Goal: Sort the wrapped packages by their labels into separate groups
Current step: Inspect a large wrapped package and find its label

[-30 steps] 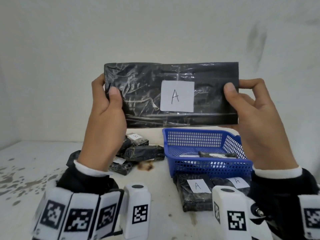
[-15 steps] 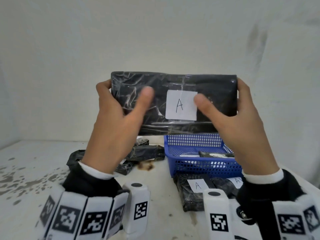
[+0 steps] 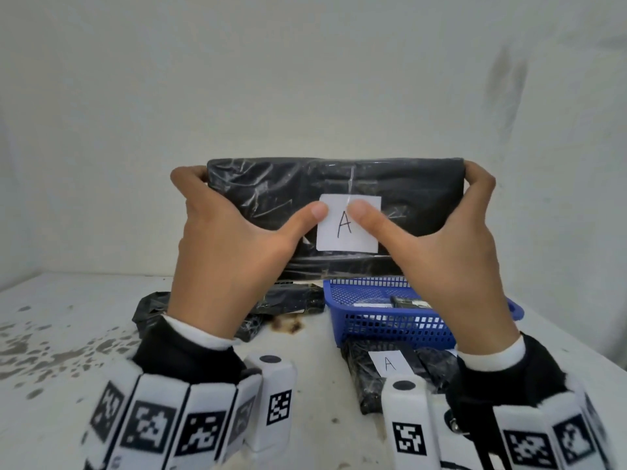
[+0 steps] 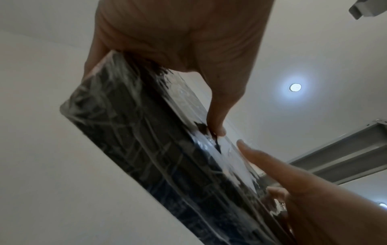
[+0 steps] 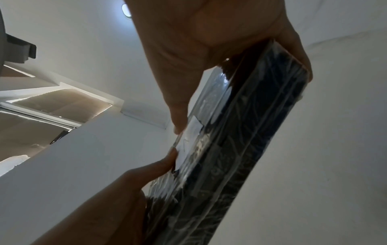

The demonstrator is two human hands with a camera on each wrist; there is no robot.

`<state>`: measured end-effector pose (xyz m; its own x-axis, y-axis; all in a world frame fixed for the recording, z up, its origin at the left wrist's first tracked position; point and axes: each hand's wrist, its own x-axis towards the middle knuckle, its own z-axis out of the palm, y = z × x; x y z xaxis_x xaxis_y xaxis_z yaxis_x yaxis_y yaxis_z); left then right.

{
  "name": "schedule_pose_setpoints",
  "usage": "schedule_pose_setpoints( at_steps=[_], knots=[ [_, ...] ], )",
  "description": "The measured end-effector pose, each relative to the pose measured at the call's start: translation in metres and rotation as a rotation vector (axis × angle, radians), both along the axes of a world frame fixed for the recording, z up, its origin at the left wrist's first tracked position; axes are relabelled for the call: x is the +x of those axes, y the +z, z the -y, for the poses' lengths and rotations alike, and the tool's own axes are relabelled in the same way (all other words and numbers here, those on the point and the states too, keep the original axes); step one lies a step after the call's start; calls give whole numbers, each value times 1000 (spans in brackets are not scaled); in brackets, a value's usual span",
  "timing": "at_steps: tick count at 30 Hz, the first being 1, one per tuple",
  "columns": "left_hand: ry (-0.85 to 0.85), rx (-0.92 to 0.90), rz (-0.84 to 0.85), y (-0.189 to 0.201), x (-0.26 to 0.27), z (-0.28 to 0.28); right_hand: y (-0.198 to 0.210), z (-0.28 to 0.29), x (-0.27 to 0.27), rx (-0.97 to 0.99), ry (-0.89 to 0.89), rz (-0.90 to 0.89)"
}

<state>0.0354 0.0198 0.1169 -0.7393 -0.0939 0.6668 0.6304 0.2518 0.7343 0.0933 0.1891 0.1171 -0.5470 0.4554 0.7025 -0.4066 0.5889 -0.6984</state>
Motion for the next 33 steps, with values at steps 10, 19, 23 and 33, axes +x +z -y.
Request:
schedule_pose_setpoints(
  at_steps=[10, 19, 23, 33],
  knots=[
    [-35, 76, 5, 0, 0, 0, -3, -4, -2, 10, -34, -63],
    [-49, 142, 41, 2, -8, 4, 6, -19, 1, -2, -33, -29],
    [-29, 139, 55, 0, -13, 6, 9, -24, 2, -8, -13, -17],
    [-36, 157, 55, 2, -7, 4, 6, -20, 1, 29, -60, 4]
  ],
)
